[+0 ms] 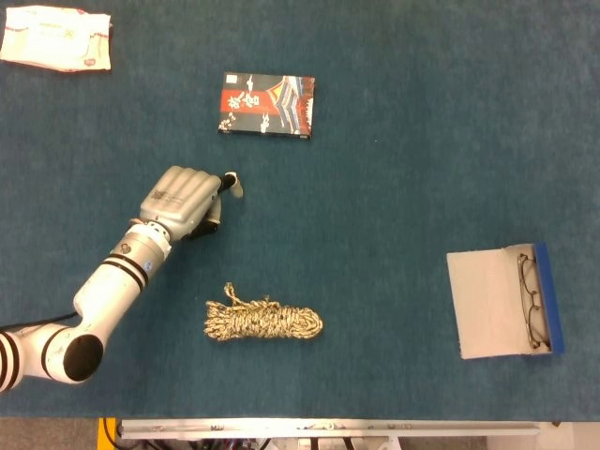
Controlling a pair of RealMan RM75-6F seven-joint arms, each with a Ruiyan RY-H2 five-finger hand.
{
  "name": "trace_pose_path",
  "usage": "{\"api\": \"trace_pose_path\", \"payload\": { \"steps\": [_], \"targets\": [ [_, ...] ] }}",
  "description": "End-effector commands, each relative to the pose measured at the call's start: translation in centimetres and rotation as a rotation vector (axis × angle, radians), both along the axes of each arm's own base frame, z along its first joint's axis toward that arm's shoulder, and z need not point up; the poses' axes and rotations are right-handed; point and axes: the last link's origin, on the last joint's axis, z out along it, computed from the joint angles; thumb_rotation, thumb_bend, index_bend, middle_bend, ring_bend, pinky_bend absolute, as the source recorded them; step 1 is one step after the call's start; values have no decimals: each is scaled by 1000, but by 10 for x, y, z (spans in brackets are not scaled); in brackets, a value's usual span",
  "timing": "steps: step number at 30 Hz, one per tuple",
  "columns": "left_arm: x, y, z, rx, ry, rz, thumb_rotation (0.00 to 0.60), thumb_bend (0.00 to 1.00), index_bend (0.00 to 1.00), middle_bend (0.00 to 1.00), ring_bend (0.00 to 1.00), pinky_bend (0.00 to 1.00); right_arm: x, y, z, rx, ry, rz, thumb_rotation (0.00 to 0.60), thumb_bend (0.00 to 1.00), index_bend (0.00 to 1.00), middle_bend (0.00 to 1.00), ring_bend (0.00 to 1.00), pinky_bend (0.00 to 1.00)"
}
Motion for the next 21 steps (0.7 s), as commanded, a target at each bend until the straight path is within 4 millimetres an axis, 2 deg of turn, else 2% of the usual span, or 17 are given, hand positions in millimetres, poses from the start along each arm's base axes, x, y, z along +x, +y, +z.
{"api": "trace_pose_path", "payload": {
  "steps": [1, 21],
  "targets": [
    [-1, 0, -1, -2, 6, 0, 600, 1000, 310, 1000, 1000, 1000, 0, 0, 0, -2, -1, 0, 600, 99, 245, 247, 174, 443],
    [-6, 5, -5, 11, 20, 7, 600, 1000, 310, 1000, 1000, 1000, -1, -1, 0, 6, 2, -6, 600, 99, 245, 247, 174, 443]
  ]
}}
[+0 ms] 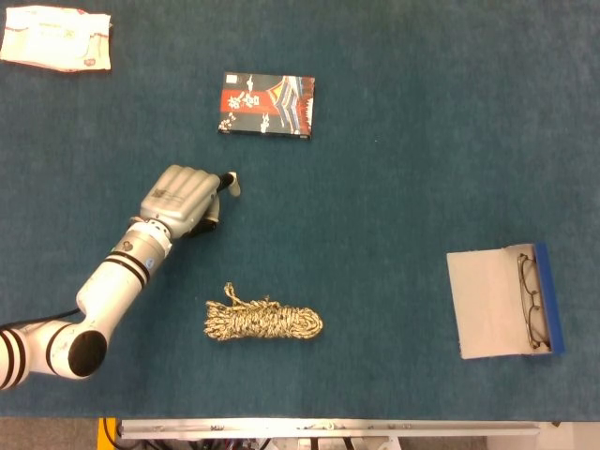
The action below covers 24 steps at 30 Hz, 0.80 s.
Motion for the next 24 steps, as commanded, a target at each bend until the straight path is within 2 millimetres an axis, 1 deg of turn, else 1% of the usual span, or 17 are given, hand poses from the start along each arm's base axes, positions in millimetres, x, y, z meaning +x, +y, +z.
{"api": "trace_pose_path", "payload": {
  "steps": [1, 14, 24],
  "targets": [
    [-1, 0, 0, 2, -1, 2, 600, 1000, 310, 1000, 1000, 1000, 0, 0, 0, 1, 0, -1, 600, 99, 245, 247, 173, 443],
    [-3, 3, -1, 6, 3, 7, 600, 1000, 309, 1000, 1000, 1000, 0, 0, 0, 1, 0, -3, 600, 99, 245, 247, 174, 443],
    [-8, 5, 1, 28, 13, 14, 600, 1000, 309, 1000, 1000, 1000, 0, 0, -1, 7, 5, -1, 600, 99, 245, 247, 174, 442]
  ]
}}
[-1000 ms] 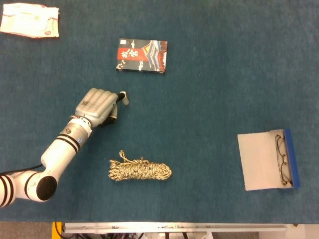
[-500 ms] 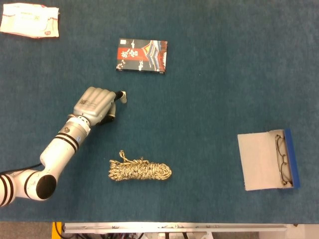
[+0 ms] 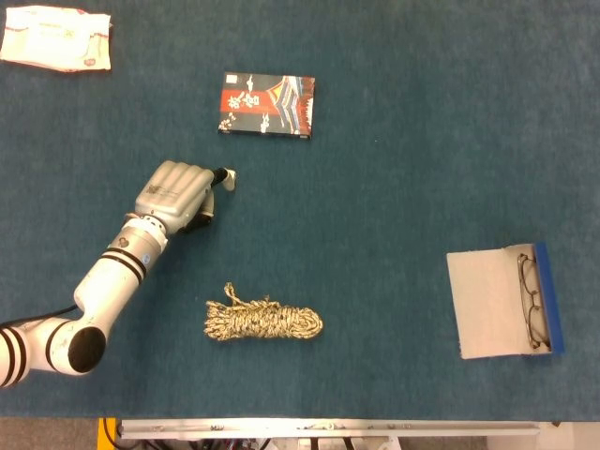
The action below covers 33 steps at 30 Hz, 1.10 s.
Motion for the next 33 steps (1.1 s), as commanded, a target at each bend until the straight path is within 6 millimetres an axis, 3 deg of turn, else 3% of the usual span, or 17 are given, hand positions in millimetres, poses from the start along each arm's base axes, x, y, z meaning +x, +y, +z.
{"api": "trace_pose_path", "payload": {
  "steps": [1, 33],
  "targets": [
    [-1, 0, 1, 6, 0, 4, 600, 1000, 309, 1000, 1000, 1000, 0, 0, -1, 4, 3, 1, 600, 99, 245, 247, 174, 442],
    [4, 11, 0, 56, 54, -53, 600, 1000, 305, 1000, 1000, 1000, 0, 1, 3, -20, -15, 10, 600, 99, 245, 249, 174, 442]
  ]
}}
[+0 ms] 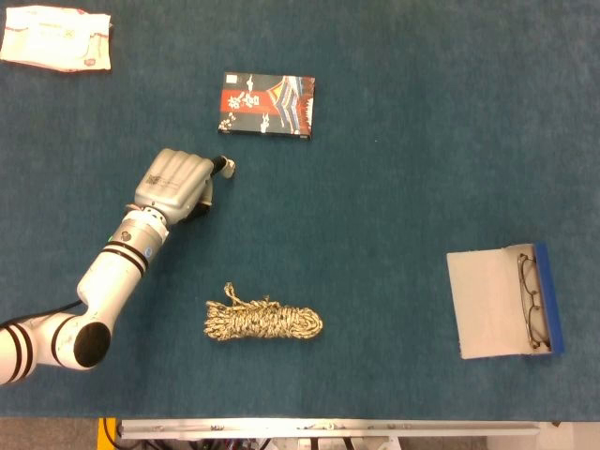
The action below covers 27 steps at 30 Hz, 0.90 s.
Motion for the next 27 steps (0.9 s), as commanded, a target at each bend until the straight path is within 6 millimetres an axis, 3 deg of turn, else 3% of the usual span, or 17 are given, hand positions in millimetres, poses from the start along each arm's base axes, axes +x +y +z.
{"api": "trace_pose_path", "payload": {
  "steps": [1, 27],
  "targets": [
    [0, 1, 0, 0, 9, -5, 600, 1000, 304, 1000, 1000, 1000, 0, 0, 0, 0, 0, -1, 600, 99, 245, 249, 174, 442],
    [10, 4, 2, 25, 57, -54, 600, 1000, 296, 1000, 1000, 1000, 0, 2, 2, -9, -15, 14, 600, 99, 250, 255, 173, 442]
  ]
}}
